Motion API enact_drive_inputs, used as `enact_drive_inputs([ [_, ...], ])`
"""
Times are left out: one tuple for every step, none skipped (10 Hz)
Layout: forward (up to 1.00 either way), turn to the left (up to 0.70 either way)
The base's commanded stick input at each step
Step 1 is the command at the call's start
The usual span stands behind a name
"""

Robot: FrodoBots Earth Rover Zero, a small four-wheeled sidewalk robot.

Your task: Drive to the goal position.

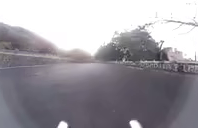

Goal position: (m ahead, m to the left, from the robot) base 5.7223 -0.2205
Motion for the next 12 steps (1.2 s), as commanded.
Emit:
enact_drive_inputs([
  [0.70,0.00],
  [0.70,0.00],
  [0.70,0.00],
  [0.70,0.00],
  [0.70,0.00],
  [0.70,0.00],
  [0.70,0.00],
  [0.70,0.00],
  [0.70,0.00],
  [0.70,0.00],
  [0.70,0.00],
  [0.70,0.00],
])
